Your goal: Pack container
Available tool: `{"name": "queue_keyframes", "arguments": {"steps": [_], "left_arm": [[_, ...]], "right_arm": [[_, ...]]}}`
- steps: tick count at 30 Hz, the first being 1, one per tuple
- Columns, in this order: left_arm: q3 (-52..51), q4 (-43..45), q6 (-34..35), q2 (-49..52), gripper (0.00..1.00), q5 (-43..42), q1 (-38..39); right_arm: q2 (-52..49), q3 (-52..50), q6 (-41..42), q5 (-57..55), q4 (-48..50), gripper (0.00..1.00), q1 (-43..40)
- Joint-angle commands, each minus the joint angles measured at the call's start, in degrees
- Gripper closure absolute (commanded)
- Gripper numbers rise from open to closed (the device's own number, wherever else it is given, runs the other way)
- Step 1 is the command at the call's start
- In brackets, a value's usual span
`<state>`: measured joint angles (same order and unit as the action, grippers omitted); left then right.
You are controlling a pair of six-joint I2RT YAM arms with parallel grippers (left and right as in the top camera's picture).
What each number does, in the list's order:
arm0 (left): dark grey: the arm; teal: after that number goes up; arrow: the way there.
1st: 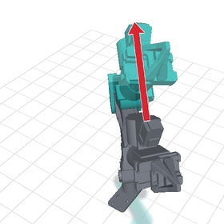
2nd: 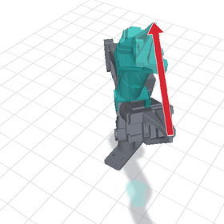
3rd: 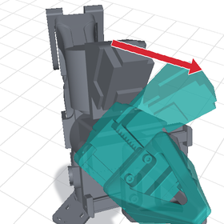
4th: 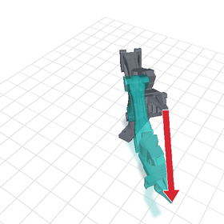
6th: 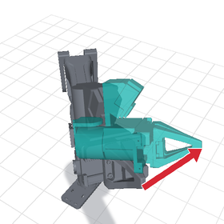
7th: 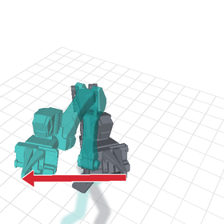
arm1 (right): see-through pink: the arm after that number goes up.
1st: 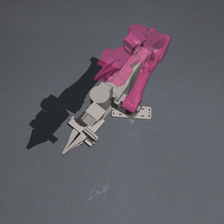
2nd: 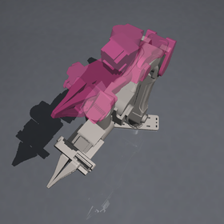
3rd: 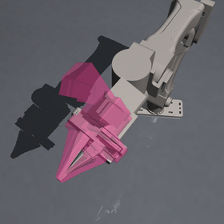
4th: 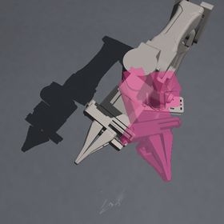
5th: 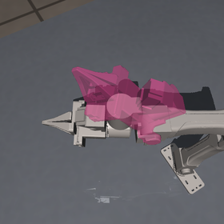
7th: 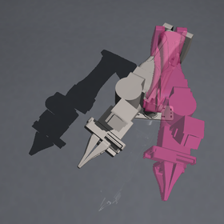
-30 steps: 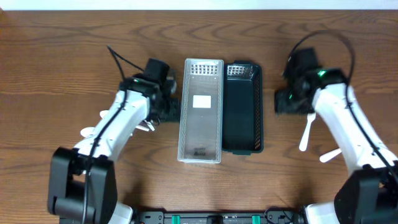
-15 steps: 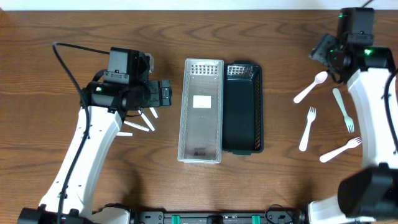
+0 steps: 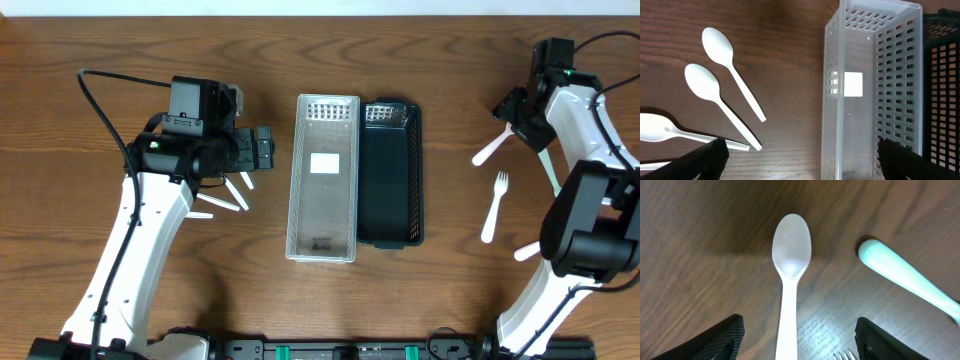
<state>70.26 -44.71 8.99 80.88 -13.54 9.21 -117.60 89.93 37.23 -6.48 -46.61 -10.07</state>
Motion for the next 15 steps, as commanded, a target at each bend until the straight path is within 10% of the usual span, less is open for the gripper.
{"name": "queue_keyframes", "arguments": {"steps": [1, 15], "left_arm": [[0.96, 0.00, -0.37, -0.52, 0.02, 0.13, -0.31], [0.96, 0.00, -0.37, -0.52, 0.02, 0.13, -0.31]], "right_arm": [[-1.95, 0.28, 1.55, 0.81, 0.59, 0.27, -0.52], [-7.10, 0.28, 1.51, 2.01, 1.73, 0.41, -0.52]]}}
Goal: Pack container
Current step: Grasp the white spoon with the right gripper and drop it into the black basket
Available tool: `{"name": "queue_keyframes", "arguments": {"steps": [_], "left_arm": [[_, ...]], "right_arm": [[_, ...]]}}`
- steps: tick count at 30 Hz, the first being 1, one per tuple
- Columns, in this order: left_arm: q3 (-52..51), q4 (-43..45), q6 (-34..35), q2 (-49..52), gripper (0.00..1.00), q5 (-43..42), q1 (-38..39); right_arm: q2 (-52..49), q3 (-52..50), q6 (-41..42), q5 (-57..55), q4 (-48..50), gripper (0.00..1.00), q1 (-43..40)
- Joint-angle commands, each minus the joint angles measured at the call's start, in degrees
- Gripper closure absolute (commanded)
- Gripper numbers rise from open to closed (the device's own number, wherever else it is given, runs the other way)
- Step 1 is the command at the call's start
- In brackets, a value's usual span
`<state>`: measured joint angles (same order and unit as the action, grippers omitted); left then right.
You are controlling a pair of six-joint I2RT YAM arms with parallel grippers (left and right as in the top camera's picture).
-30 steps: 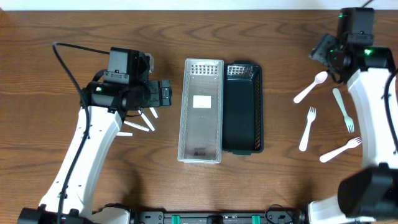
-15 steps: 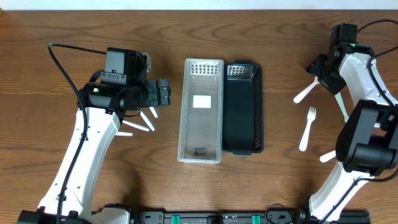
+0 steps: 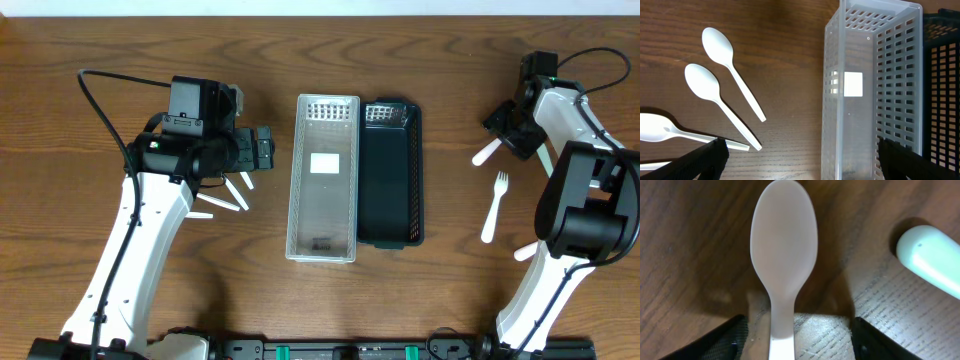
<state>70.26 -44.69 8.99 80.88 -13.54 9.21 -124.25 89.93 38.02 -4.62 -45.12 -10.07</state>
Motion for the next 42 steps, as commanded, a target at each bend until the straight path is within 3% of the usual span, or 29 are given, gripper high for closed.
{"name": "queue_keyframes", "arguments": {"steps": [1, 3, 11, 15, 22, 28, 35, 42], "left_arm": [[0.96, -0.02, -0.37, -0.52, 0.02, 0.13, -0.31], [0.96, -0.02, -0.35, -0.52, 0.02, 0.13, -0.31], [0.96, -0.04, -0.37, -0.52, 0.02, 0.13, -0.31], [0.96, -0.04, -0.37, -0.52, 0.02, 0.11, -0.31], [0.96, -0.02, -0.37, -0.52, 0.02, 0.13, -0.31], [0.96, -0.04, -0.37, -0.52, 0.02, 0.13, -0.31], [0.96, -0.04, -0.37, -0.52, 0.02, 0.13, -0.31], [0.94, -0.24, -0.46, -0.50, 0.02, 1.42, -0.31]], "right_arm": [[-0.48, 0.28, 0.72, 0.15, 0.26, 0.45, -0.52], [-0.48, 0.28, 0.72, 0.17, 0.02, 0.51, -0.50], [-0.48, 0.28, 0.70, 0.20, -1.64, 0.92, -0.46], [-0.48, 0.28, 0.66, 0.17, -2.34, 0.99, -0.42], [1.57, 1.18, -2.49, 0.42, -2.84, 0.99, 0.39], [9.53, 8.41, -8.79, 0.20, -8.24, 0.99, 4.44], [19.10, 13.73, -10.88, 2.54, -15.23, 0.99, 15.80], [18.99, 10.86, -8.79, 4.85, -18.88, 0.99, 28.15]]}}
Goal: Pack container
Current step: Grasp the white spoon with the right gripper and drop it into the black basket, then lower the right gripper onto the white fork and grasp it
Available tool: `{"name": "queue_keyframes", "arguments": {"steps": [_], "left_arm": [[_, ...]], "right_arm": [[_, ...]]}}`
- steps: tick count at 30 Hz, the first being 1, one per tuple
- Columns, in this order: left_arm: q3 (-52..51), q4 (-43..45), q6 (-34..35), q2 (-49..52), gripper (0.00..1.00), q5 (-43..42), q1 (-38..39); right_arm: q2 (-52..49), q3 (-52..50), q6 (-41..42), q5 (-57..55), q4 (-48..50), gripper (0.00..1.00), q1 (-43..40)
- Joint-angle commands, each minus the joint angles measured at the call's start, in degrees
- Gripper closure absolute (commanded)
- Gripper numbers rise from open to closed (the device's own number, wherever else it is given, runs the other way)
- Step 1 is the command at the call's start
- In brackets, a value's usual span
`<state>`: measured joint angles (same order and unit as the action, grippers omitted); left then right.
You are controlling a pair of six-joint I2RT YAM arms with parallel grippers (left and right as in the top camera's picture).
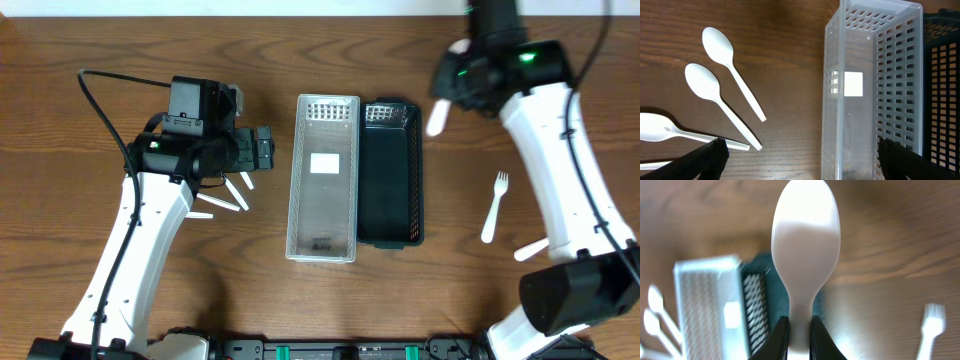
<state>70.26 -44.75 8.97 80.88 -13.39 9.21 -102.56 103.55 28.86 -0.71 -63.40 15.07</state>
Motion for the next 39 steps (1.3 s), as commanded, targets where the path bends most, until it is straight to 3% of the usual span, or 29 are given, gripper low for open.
{"name": "queue_keyframes", "arguments": {"steps": [1, 8, 10, 16, 21, 27, 33, 39], "left_arm": [[0.94, -0.17, -0.66, -0.50, 0.02, 1.31, -0.31], [0.94, -0.57, -0.83, -0.50, 0.02, 1.44, -0.31], [0.94, -0.74, -0.83, -0.50, 0.02, 1.44, -0.31], [0.94, -0.94, -0.83, -0.50, 0.02, 1.44, -0.31], [0.94, -1.36, -1.53, -0.50, 0.02, 1.46, -0.31], [0.94, -1.66, -1.66, -0.50, 0.02, 1.44, -0.31], [0.94, -1.66, -1.66, -0.50, 0.02, 1.44, -0.31], [0.94, -1.66, -1.64, -0.50, 0.02, 1.44, -0.31]], "right_arm": [[-3.19, -4.22, 1.16, 0.92, -0.37, 0.99, 4.52], [-6.51, -17.79, 4.33, 1.01, 5.49, 0.94, 10.16], [-7.10, -20.79, 4.26, 0.96, 7.26, 0.70, 11.06], [-6.69, -19.39, 1.29, 0.92, 8.50, 0.48, 11.52], [-3.89, -6.73, -0.48, -1.77, 1.88, 0.46, 9.42], [1.84, 6.27, -0.46, -8.63, -7.91, 0.44, 0.66], [4.72, 3.50, -0.22, -9.79, -17.05, 0.40, -12.98], [4.68, -13.57, -0.26, -9.33, -8.87, 0.37, -18.64]]}}
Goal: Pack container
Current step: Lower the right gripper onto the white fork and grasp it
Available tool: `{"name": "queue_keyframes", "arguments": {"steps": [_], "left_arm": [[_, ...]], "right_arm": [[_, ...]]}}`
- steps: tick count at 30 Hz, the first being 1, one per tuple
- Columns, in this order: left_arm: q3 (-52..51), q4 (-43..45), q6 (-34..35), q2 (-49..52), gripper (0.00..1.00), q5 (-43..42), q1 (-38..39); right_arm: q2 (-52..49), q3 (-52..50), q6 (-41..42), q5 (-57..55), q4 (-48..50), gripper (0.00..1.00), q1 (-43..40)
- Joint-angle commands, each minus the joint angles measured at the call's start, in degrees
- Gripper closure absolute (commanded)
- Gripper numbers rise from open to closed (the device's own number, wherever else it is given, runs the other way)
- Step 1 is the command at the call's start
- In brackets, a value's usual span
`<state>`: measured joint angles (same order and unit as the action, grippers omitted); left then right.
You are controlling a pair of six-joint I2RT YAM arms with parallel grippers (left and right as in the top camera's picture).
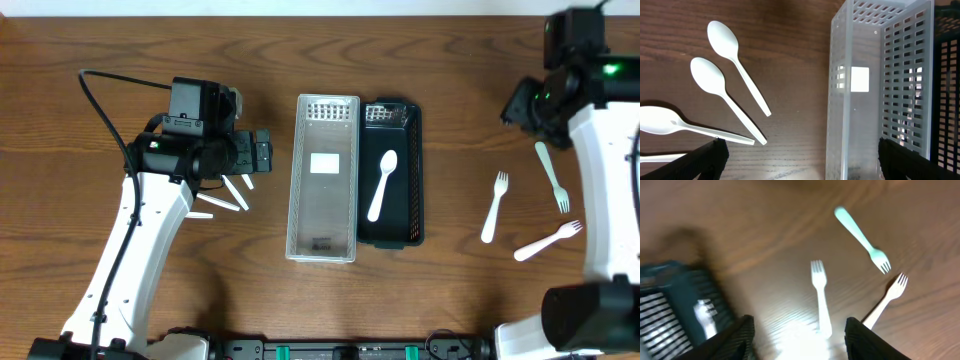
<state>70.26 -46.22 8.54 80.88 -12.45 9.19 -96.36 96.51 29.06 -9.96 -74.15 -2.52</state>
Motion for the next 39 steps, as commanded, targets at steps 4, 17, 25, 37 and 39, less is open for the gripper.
{"name": "queue_keyframes", "arguments": {"steps": [4, 17, 25, 37, 39], "left_arm": [[0.94, -0.39, -1.20, -0.50, 0.02, 0.50, -0.28], [0.94, -1.29, -1.20, -0.50, 0.02, 0.50, -0.28], [0.94, -1.27, -1.18, -0.50, 0.02, 0.48, -0.28], [0.94, -1.22, -1.18, -0.50, 0.02, 0.50, -0.28], [0.94, -1.25, -1.18, -0.50, 0.02, 0.50, -0.28]], "right_arm": [[-1.79, -19.82, -0.48, 1.11, 11.93, 0.35, -2.08], [-6.25, -33.05, -7.10, 8.09, 27.39, 0.32, -10.03], [-9.99, -33.05, -8.20, 8.50, 30.40, 0.32, -10.16], [-10.54, -33.20, -9.92, 8.50, 34.34, 0.38, -10.16], [-10.88, -33.22, -10.12, 8.48, 34.29, 0.38, -10.16]]}}
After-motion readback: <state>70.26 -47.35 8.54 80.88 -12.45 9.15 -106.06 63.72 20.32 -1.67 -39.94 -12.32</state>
